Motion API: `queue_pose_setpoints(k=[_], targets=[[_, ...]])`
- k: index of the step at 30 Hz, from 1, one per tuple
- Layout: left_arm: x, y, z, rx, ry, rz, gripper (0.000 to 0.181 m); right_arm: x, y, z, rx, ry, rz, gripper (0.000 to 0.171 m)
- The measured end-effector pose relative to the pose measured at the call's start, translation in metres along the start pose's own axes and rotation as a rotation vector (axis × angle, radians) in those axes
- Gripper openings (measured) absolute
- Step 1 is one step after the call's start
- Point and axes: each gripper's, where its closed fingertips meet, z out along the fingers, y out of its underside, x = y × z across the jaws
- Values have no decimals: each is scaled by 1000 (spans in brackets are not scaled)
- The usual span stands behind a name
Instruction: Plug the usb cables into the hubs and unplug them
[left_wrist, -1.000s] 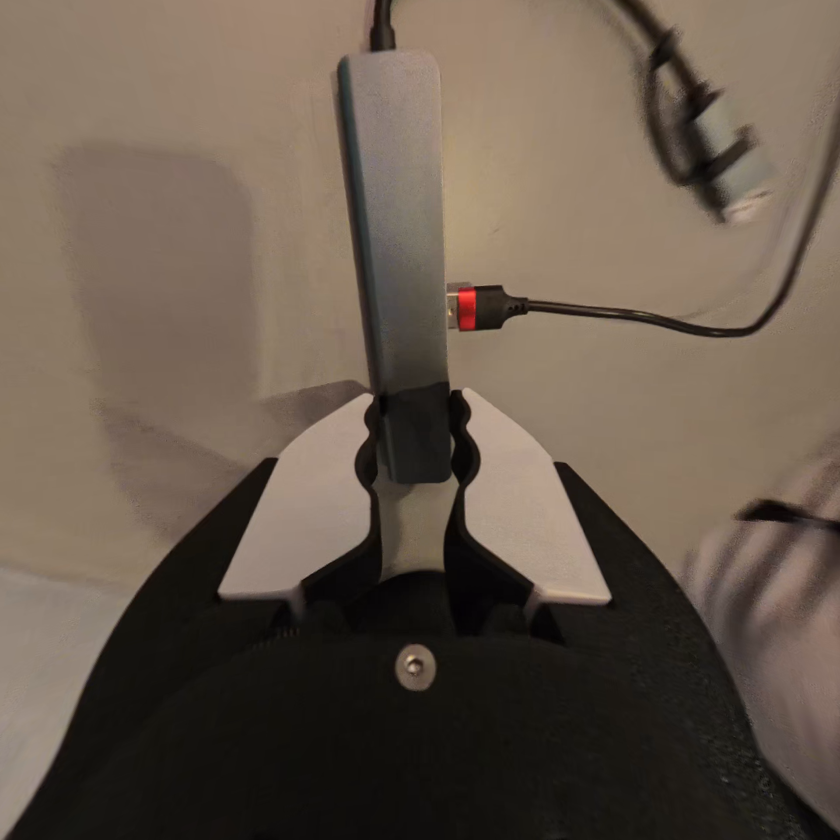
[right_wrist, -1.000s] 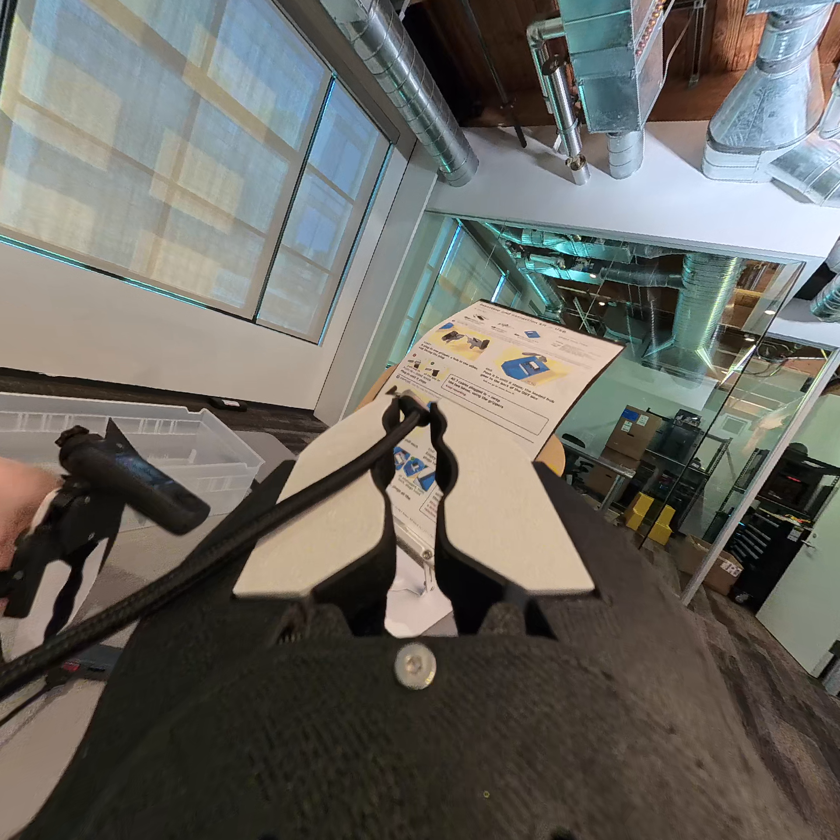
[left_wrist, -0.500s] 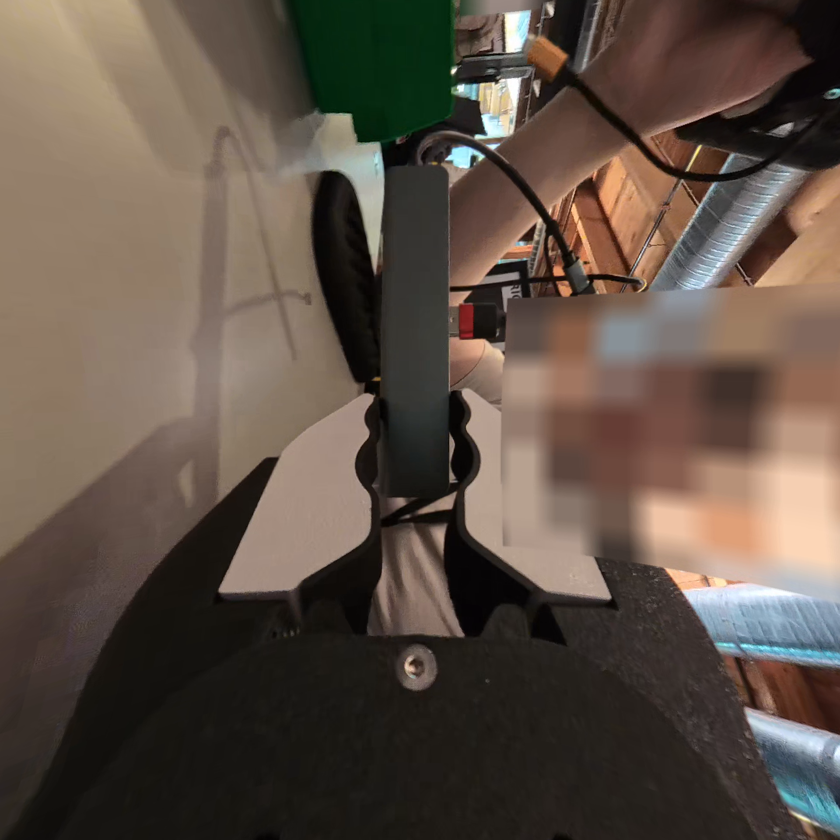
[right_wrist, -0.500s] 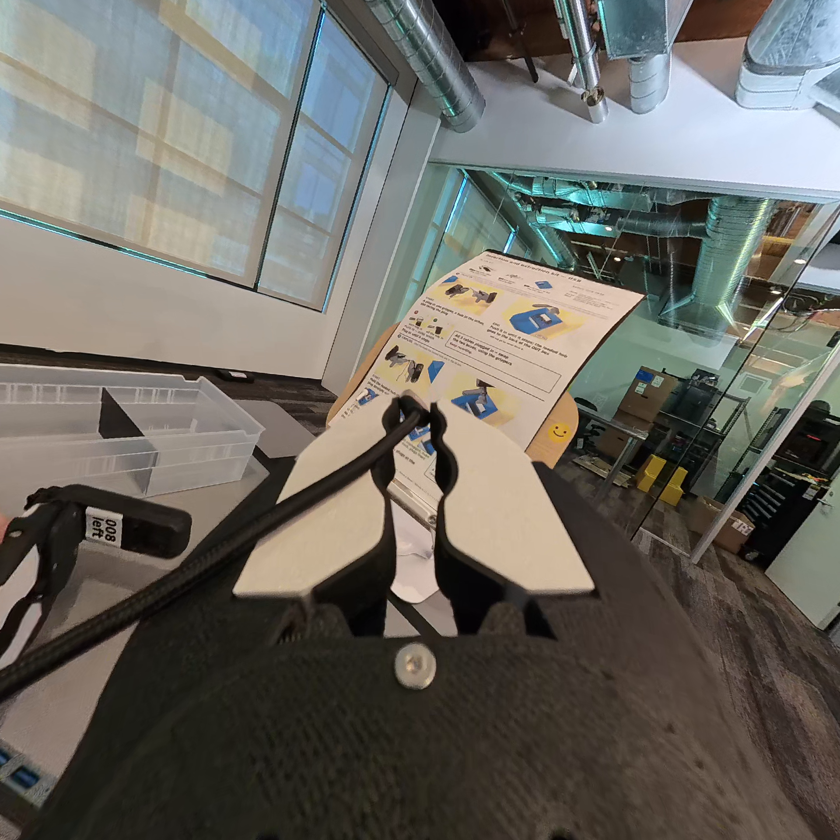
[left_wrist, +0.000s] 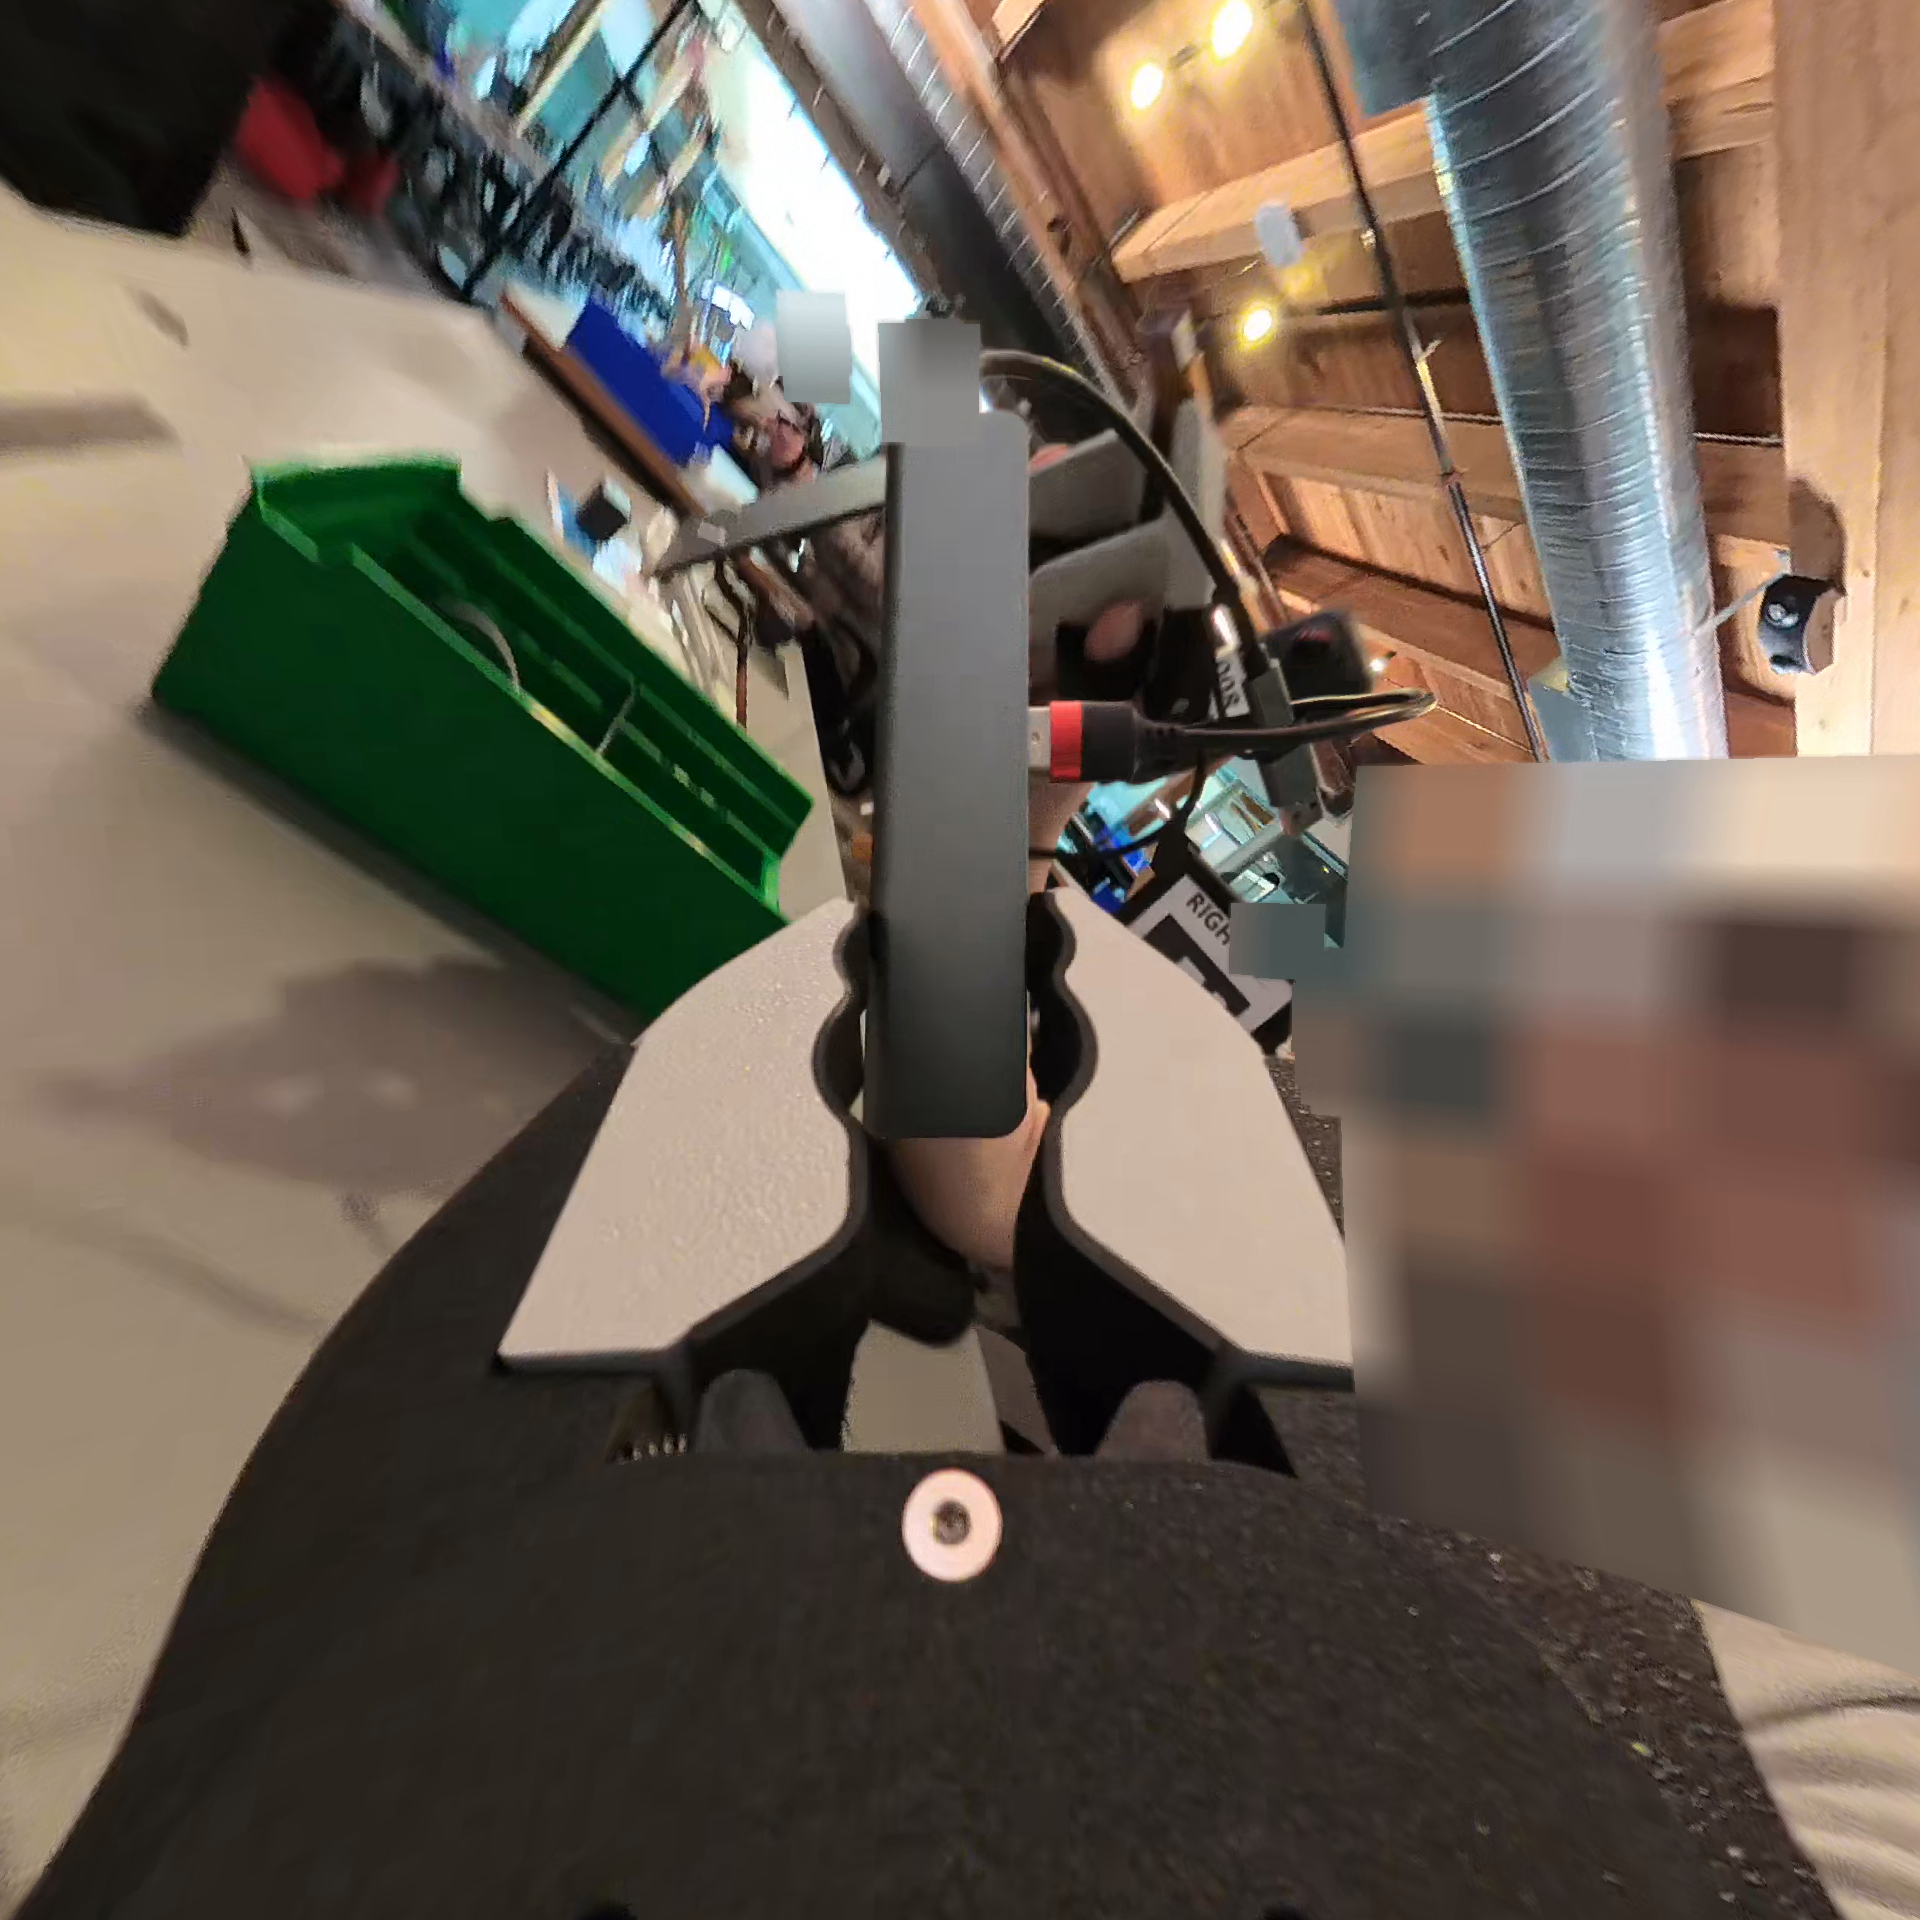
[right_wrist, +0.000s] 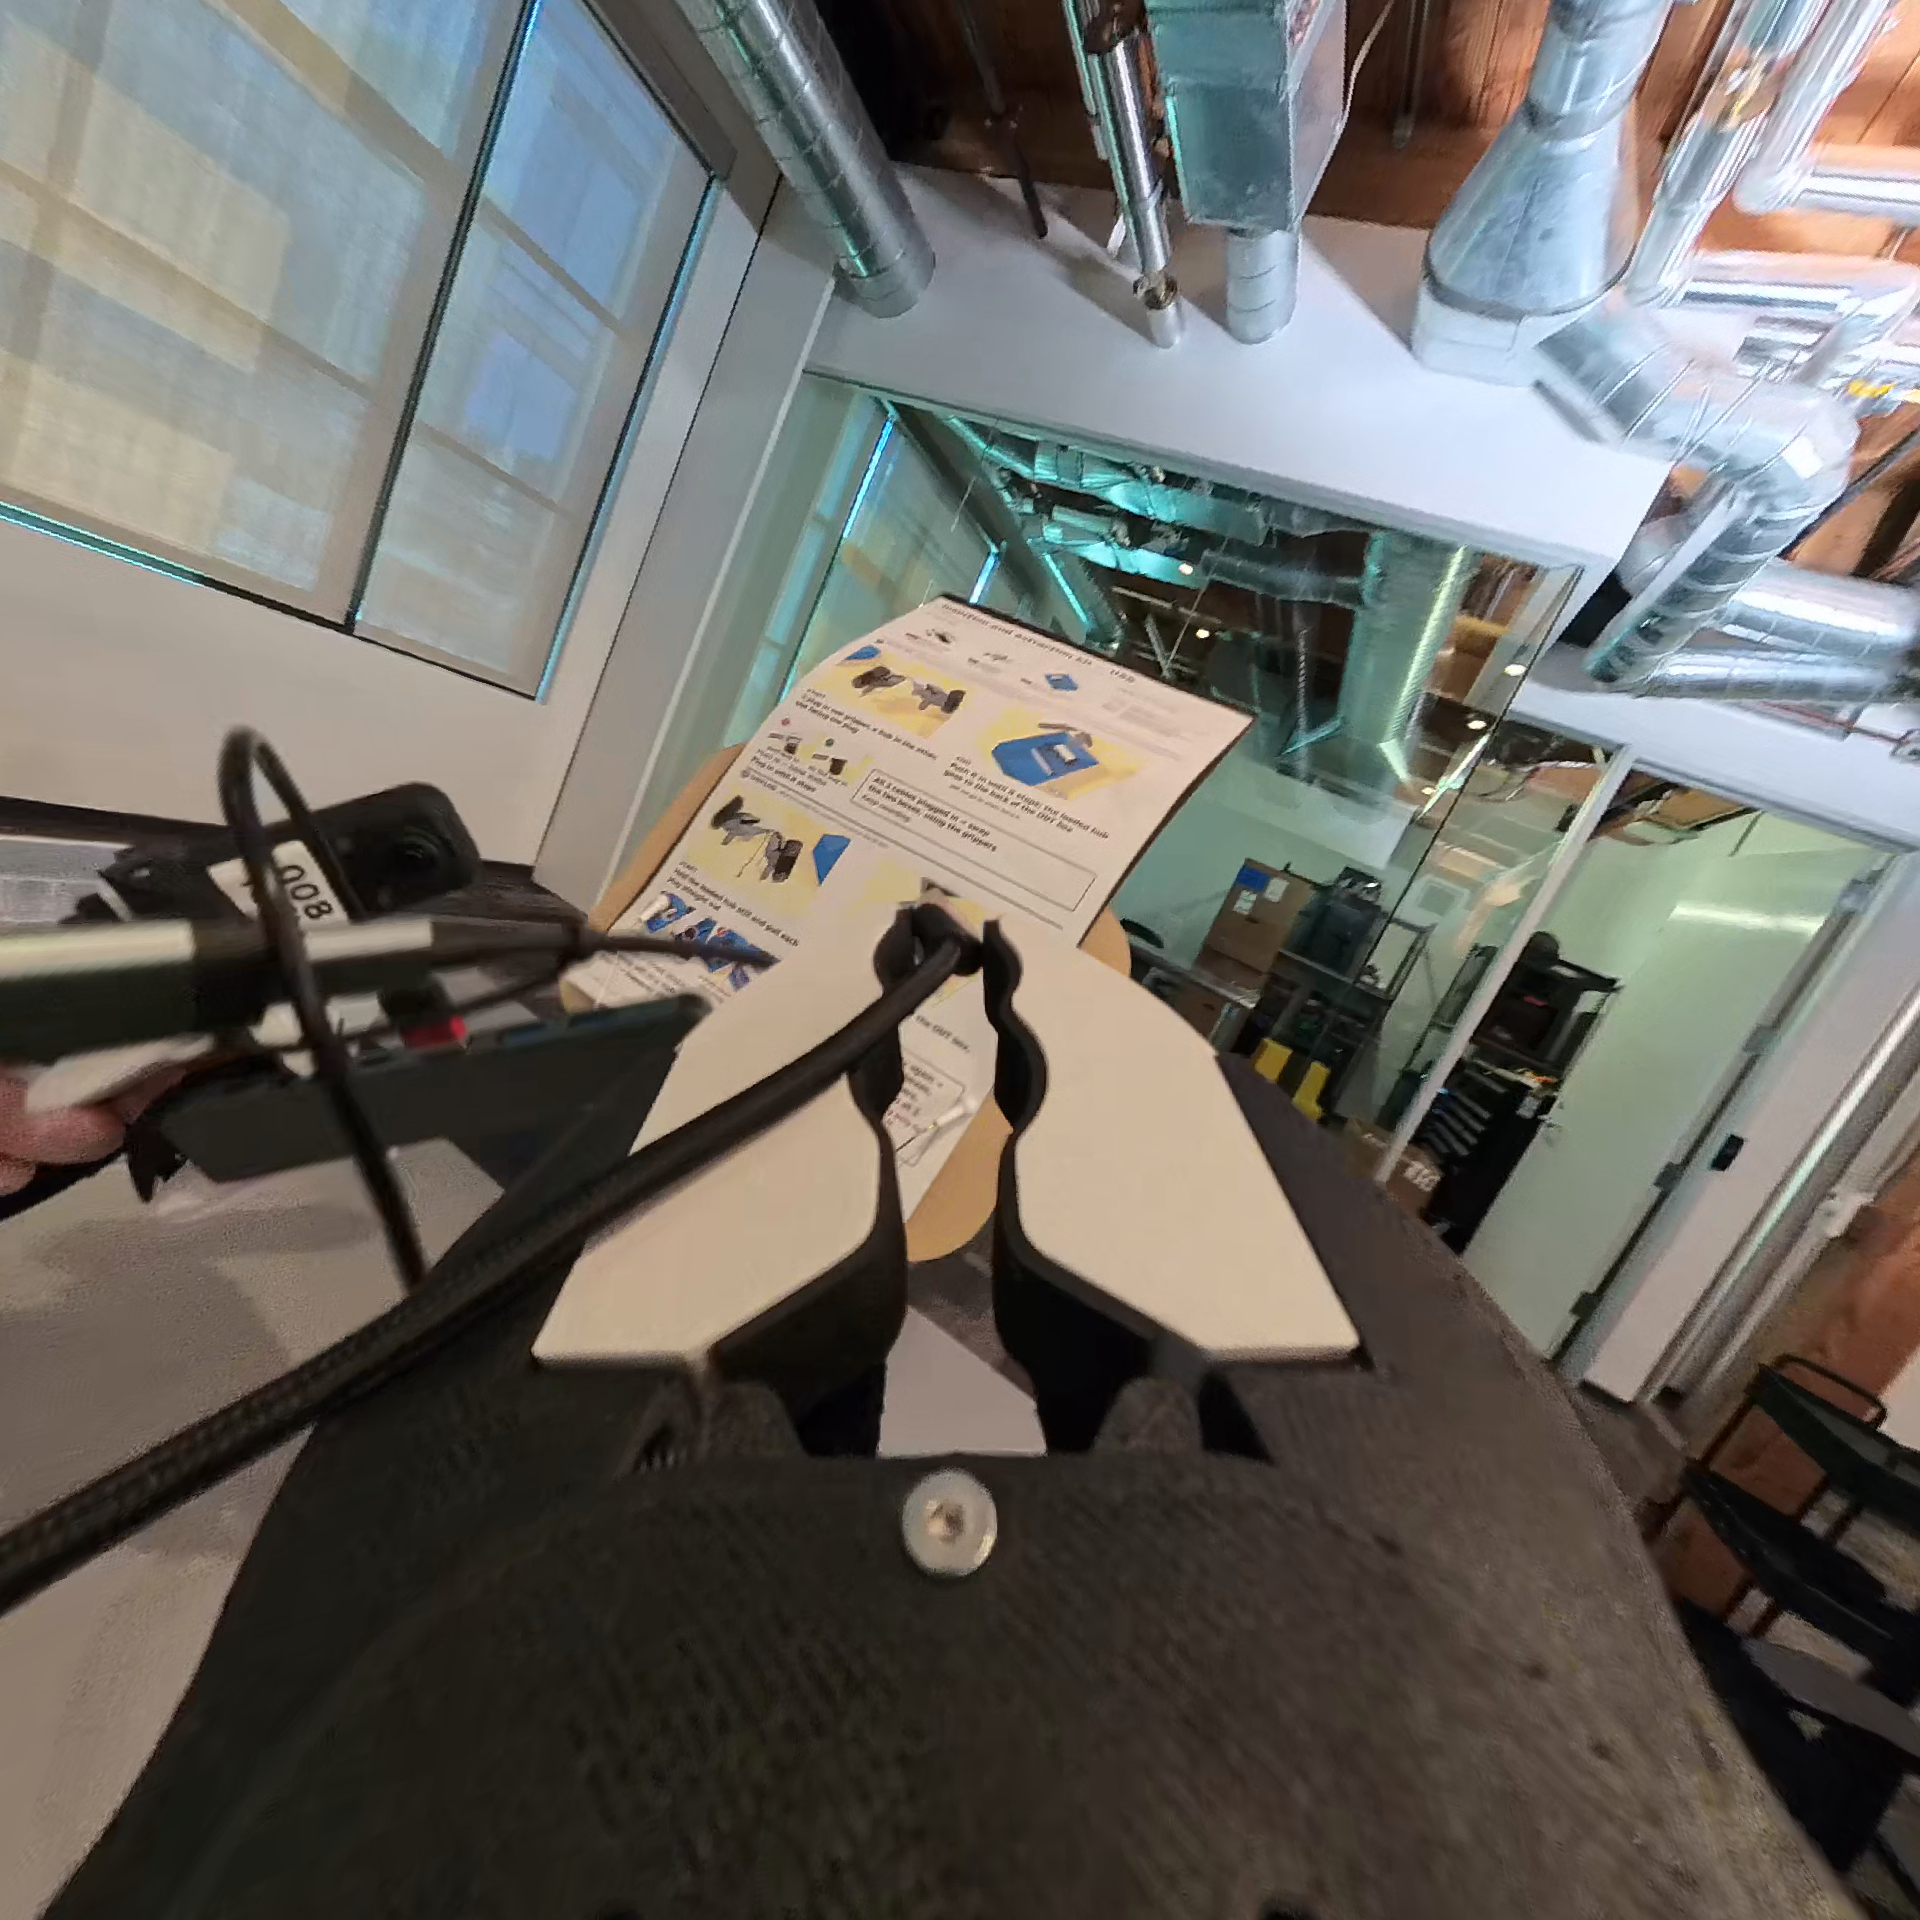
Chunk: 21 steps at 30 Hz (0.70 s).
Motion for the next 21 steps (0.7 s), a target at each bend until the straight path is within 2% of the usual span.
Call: queue_pose_setpoints(k=[1, 4, 8, 14, 18, 21], targets=[[5, -6, -4, 31, 12, 52, 28, 0, -4, -1, 6, 16, -25, 13], [12, -13, -17, 93, 36, 122, 28, -6, -13, -1, 6, 44, -117, 13], [16, -21, -30, 125, -15, 223, 28, -30, -26, 4, 29, 1, -147, 13], [21, -23, -28, 118, -111, 365, 28, -65, -31, 13, -22, -66, -259, 13], [15, -20, -25, 118, -110, 334, 28, -91, -20, 18, -129, -155, -304, 13], [8, -22, -26, 136, -128, 333, 28, -95, -18, 20, -176, -113, -395, 13]])
